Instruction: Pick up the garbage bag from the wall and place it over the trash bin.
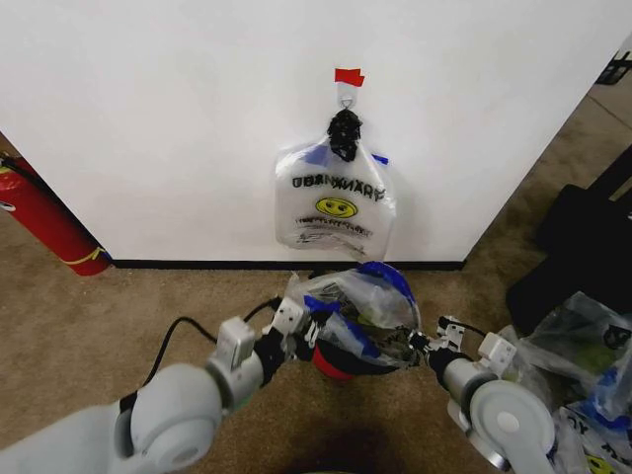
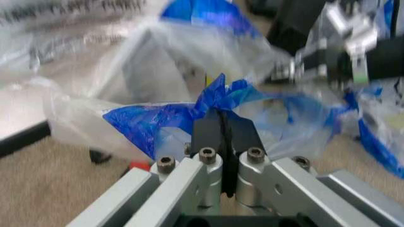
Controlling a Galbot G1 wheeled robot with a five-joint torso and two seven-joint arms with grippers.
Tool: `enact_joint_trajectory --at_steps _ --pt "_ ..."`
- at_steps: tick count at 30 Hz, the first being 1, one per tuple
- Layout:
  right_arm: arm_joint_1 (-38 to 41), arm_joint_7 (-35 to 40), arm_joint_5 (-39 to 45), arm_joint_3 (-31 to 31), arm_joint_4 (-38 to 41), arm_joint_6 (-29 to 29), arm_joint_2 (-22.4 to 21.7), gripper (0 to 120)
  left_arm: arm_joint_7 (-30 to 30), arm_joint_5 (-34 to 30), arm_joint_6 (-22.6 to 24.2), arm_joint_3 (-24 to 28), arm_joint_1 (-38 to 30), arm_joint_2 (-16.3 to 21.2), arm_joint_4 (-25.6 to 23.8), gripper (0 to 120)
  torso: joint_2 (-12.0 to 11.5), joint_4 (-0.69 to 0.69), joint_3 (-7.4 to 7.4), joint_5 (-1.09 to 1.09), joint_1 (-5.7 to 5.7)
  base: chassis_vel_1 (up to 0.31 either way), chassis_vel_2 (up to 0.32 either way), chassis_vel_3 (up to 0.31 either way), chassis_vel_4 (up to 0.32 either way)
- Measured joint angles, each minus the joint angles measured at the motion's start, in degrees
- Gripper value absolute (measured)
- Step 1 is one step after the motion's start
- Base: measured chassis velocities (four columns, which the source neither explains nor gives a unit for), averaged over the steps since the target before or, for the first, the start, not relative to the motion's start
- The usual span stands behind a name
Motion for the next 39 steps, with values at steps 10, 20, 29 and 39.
enact_joint_trajectory --at_steps 10,20,29,39 --pt "2.12 4.01 7.2 1.66 1.85 -0.63 -1.97 0 3.84 11.43 -3.2 1.7 9.79 -3.54 5.85 0 0.0 0.0 0.0 0.0 0.0 0.0 0.0 0.0 0.0" --pt "0.83 5.26 10.03 1.84 5.12 -1.48 -1.41 0 6.45 31.38 -7.22 5.43 7.03 -9.86 17.44 0 0.0 -0.01 0.01 -0.01 0.0 0.0 0.0 0.0 0.0" --pt "-0.63 5.12 9.25 1.66 6.57 -1.7 -1.17 0 4.28 35.89 -6.45 7.41 5.64 -12.4 21.52 0 0.0 -0.01 0.01 0.0 0.0 0.0 0.0 0.0 0.0" --pt "-0.75 2.86 5.77 1.21 3.9 -1.82 -0.52 0 3.28 34.23 -6.74 4.03 12.69 -8.65 14.31 22 0.0 0.0 0.0 0.0 0.0 0.0 0.0 0.0 0.0"
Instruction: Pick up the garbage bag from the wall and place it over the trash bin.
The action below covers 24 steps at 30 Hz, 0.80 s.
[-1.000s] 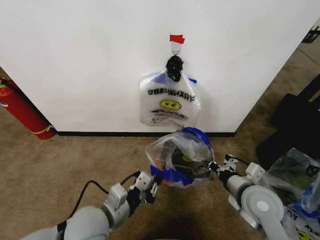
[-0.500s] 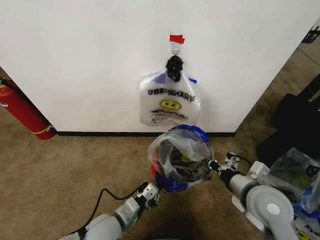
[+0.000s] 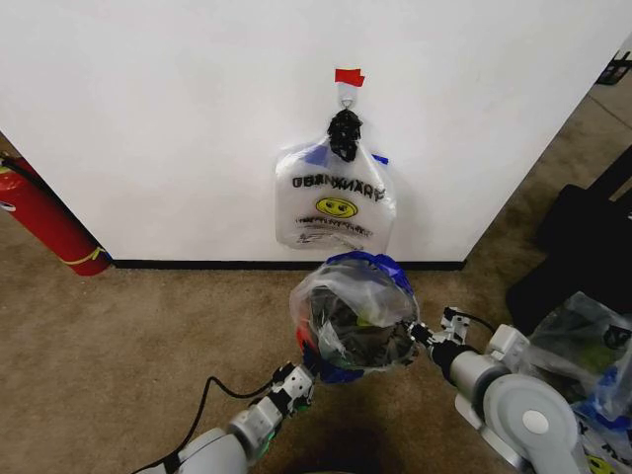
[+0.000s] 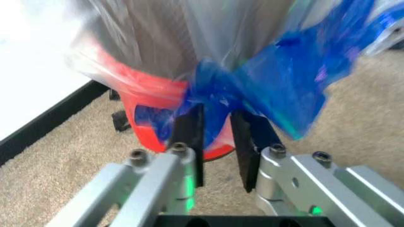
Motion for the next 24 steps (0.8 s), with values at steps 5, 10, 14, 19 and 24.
enact_joint_trajectory --at_steps 5,10,14,19,24 --pt "0.69 -0.6 -0.83 -0.14 -1.33 0.15 -0.24 0 -1.8 0.68 -0.05 -2.98 4.13 2.72 -4.33 42 0.0 -0.01 0.0 -0.01 0.0 0.0 0.0 0.0 0.0" --pt "0.89 -0.88 -0.9 0.11 -1.69 0.25 -0.88 0 -1.99 1.01 -0.55 -5.92 6.9 5.03 -6.85 59 0.0 0.0 0.0 0.0 0.0 0.0 0.0 0.0 0.0" --pt "0.87 -1.46 -1.46 0.26 -2.02 0.49 -1.15 0 -2.7 0.95 -0.84 -7.89 8.41 5.5 -7.98 74 0.0 0.0 0.0 0.0 0.0 0.0 0.0 0.0 0.0" --pt "0.74 -2.21 -2.53 0.38 -2.6 0.82 -1.42 0 -3.12 -0.3 -0.79 -11.14 10.04 6.62 -9.54 94 0.0 0.0 0.0 0.0 0.0 0.0 0.0 0.0 0.0" --pt "0.57 -3.19 -4.31 0.5 -2.73 0.94 -2.04 0 -3.38 -0.73 -1.28 -13.35 10.52 7.94 -9.82 100 0.0 0.01 0.0 0.0 0.0 0.0 0.0 0.0 0.0"
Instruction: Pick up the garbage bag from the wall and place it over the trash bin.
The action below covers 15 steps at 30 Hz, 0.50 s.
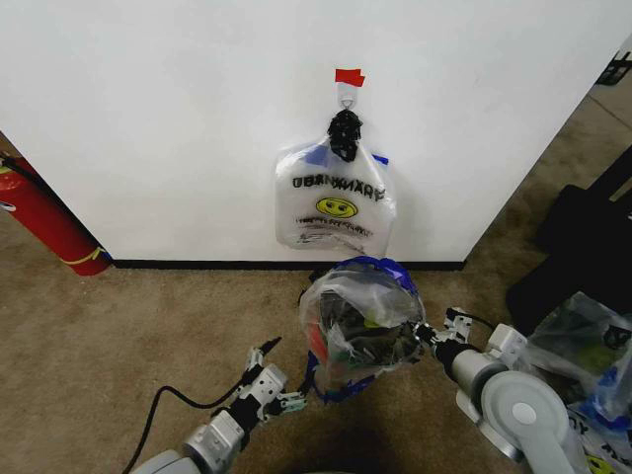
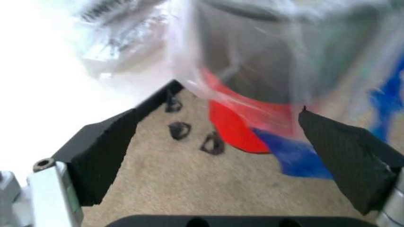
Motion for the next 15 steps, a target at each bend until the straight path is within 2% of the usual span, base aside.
enact_joint_trajectory --at_steps 3,7,8,11,14,15 --pt "-0.56 -1.18 -2.37 -0.2 0.38 0.13 -0.36 0 -0.38 -2.45 -0.39 -0.97 -1.3 -0.04 -0.29 100 0.0 0.0 0.0 0.0 0.0 0.0 0.0 0.0 0.0" --pt "-2.07 -4.57 -8.72 -1.52 1.52 0.36 -1.55 0 0.26 -16.0 -0.47 0.2 -11.58 -1.33 -2.28 100 0.0 -0.02 0.0 0.0 0.0 0.0 0.0 0.0 0.0" --pt "-2.07 -4.57 -8.72 -1.52 1.52 0.36 -1.55 0 0.26 -16.0 -0.47 0.2 -11.58 -1.33 -2.28 100 0.0 -0.02 0.0 0.0 0.0 0.0 0.0 0.0 0.0" --pt "-2.67 -6.82 -11.95 -2.37 1.79 0.85 -3.19 0 3.15 -21.77 -0.79 1.81 -19.5 -1.41 -2.49 100 0.0 -0.02 0.0 0.01 0.0 0.0 0.0 0.0 0.0" --pt "-2.49 -7.93 -13.6 -3.53 2.14 0.95 -4.78 0 5.23 -23.79 -0.55 3.6 -25.06 -1.62 -1.99 100 0.0 0.01 0.0 0.02 0.0 0.0 0.0 0.0 0.0" --pt "-2.49 -7.93 -13.6 -3.53 2.14 0.95 -4.78 0 5.23 -23.79 -0.55 3.6 -25.06 -1.62 -1.99 100 0.0 0.01 0.0 0.02 0.0 0.0 0.0 0.0 0.0"
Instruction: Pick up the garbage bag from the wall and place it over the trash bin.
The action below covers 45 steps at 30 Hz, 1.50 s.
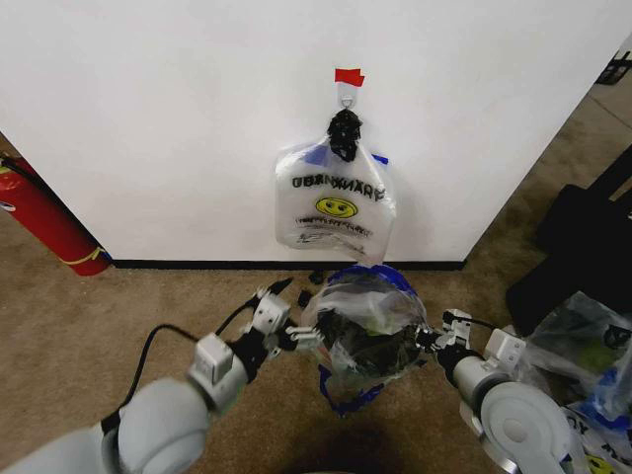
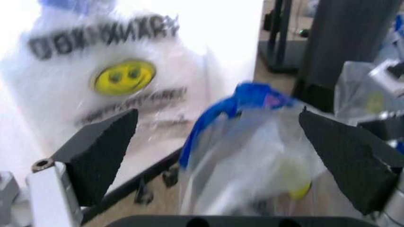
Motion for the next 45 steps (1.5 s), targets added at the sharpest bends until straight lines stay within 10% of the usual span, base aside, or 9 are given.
enact_joint_trajectory --at_steps 17,45 --pt "-0.63 -1.17 -3.92 -2.1 0.66 -0.58 -1.17 0 2.3 -2.94 3.68 17.86 -20.02 -5.6 9.15 97 0.0 -0.02 0.0 -0.02 0.0 0.0 0.0 0.0 0.0" --pt "-0.53 -1.39 -4.85 -2.78 -0.52 -0.56 -0.38 0 -0.64 3.5 4.99 25.51 -27.48 -11.99 19.58 2 0.0 -0.02 0.0 -0.02 0.0 0.0 0.0 0.0 0.0"
